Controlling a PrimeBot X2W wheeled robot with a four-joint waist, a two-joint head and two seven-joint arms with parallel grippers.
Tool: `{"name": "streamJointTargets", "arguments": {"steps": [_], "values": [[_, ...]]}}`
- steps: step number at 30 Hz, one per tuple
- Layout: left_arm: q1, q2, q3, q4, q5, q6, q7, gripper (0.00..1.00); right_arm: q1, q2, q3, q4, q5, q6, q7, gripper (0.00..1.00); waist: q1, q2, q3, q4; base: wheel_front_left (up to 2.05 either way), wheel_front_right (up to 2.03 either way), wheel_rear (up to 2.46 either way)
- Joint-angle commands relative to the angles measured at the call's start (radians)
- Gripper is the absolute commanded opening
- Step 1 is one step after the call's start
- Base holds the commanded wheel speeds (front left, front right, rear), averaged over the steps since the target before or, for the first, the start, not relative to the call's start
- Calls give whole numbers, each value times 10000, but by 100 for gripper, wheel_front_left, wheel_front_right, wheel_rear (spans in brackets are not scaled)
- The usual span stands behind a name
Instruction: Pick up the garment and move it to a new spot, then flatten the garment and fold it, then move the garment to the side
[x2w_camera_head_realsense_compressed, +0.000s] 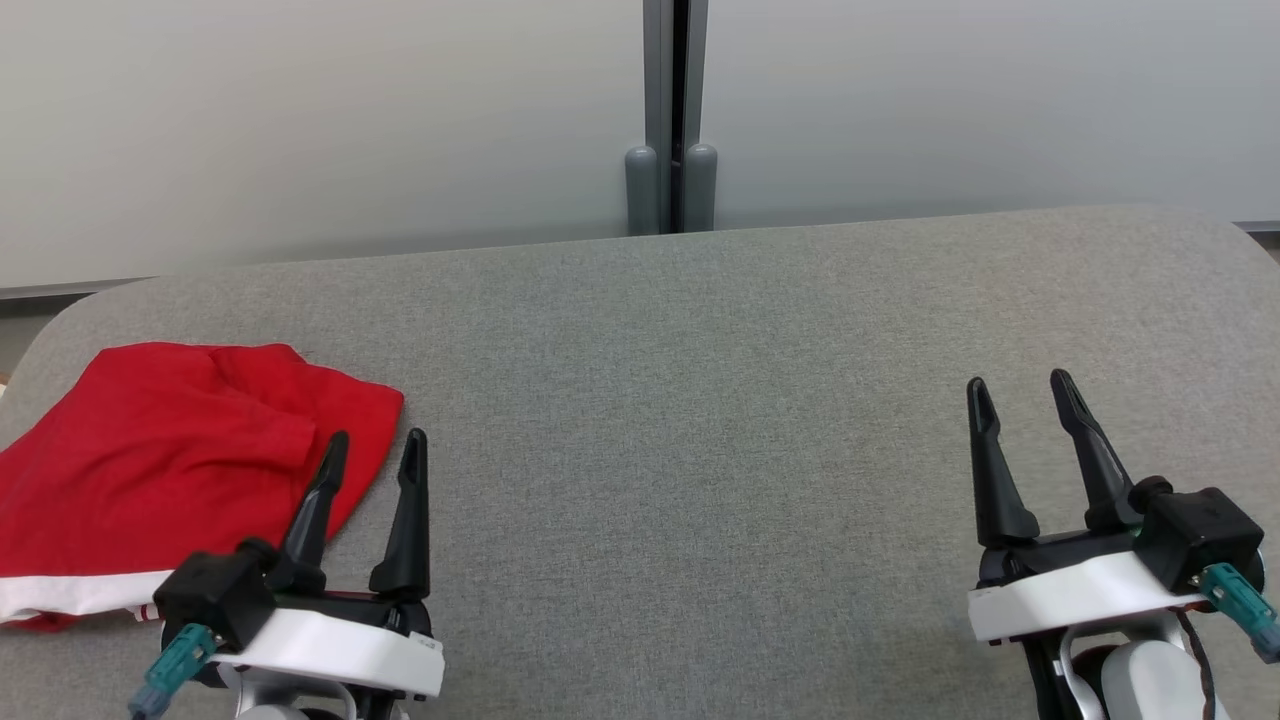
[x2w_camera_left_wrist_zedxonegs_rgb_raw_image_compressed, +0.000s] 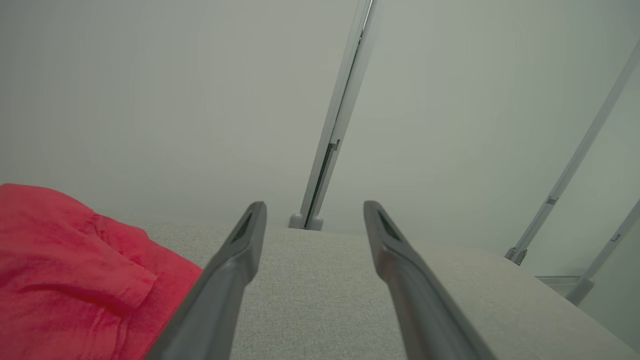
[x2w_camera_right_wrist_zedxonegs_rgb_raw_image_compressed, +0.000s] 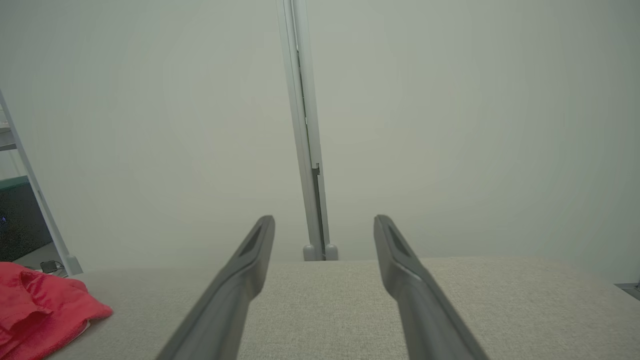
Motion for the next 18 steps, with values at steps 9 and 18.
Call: {"name": "streamJointTargets", "arguments": {"steps": [9, 18], "values": [[-113, 279, -631, 168, 1535, 346, -268, 100, -89, -25, 262, 49, -996, 2, -298, 100, 0, 0, 59, -17, 0, 0, 0], [-143, 321, -802, 385, 2070, 878, -466, 100, -74, -29, 489, 83, -1660, 2, -489, 100, 0, 0, 75, -15, 0, 0, 0]]}}
